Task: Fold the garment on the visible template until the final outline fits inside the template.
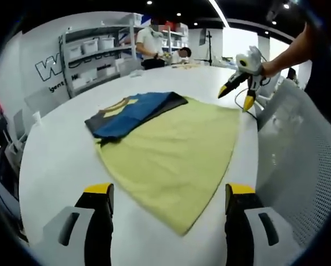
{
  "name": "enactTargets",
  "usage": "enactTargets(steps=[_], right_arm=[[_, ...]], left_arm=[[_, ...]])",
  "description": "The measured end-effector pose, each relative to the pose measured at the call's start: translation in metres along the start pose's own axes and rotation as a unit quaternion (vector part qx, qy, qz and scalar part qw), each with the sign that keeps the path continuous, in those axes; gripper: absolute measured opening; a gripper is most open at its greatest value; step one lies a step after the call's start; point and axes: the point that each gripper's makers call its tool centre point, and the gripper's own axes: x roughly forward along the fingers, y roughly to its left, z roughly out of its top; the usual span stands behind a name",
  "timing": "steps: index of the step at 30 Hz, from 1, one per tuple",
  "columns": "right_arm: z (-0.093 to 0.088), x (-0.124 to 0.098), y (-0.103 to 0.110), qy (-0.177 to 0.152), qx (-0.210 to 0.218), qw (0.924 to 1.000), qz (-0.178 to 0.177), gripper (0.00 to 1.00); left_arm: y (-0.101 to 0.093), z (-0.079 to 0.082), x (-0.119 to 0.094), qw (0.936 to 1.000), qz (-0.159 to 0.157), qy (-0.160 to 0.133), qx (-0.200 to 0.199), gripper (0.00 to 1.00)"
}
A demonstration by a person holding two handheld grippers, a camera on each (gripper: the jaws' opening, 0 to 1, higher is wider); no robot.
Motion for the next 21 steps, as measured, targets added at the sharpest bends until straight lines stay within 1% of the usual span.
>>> enactTargets(steps=[3, 5, 7, 9, 11, 13, 17, 21], right_arm=[[-0.009, -0.002, 0.002, 0.005, 0.004, 1.0000, -0.004, 0.58], [-0.013, -0.004, 0.002, 0.008, 0.008, 0.9999, -0.009, 0.54], [-0.018, -0.005, 0.003, 0.010, 0.013, 0.9998, -0.010, 0.52], [-0.022, -0.008, 0.002, 0.011, 0.017, 0.9997, -0.016, 0.50], [-0.022, -0.010, 0.001, 0.006, 0.018, 0.9996, -0.021, 0.46], [-0.026, -0.011, 0.001, 0.008, 0.030, 0.9992, -0.023, 0.45], [-0.032, -0.012, 0.000, 0.012, 0.037, 0.9988, -0.029, 0.43], [-0.033, -0.013, -0.002, 0.011, 0.050, 0.9981, -0.035, 0.41]], left_arm=[[-0.003, -0.004, -0.001, 1.0000, -0.002, 0.003, 0.003, 0.84], [-0.004, -0.007, -0.003, 1.0000, -0.004, 0.005, 0.002, 0.81], [-0.005, -0.011, -0.004, 1.0000, -0.005, 0.008, 0.001, 0.79], [-0.006, -0.016, -0.005, 0.9999, -0.008, 0.014, 0.001, 0.77], [-0.008, -0.018, -0.006, 0.9998, -0.013, 0.014, -0.004, 0.73], [-0.010, -0.020, -0.007, 0.9998, -0.014, 0.016, -0.001, 0.69], [-0.013, -0.025, -0.007, 0.9996, -0.018, 0.020, -0.004, 0.65], [-0.017, -0.028, -0.006, 0.9995, -0.024, 0.021, -0.007, 0.60]])
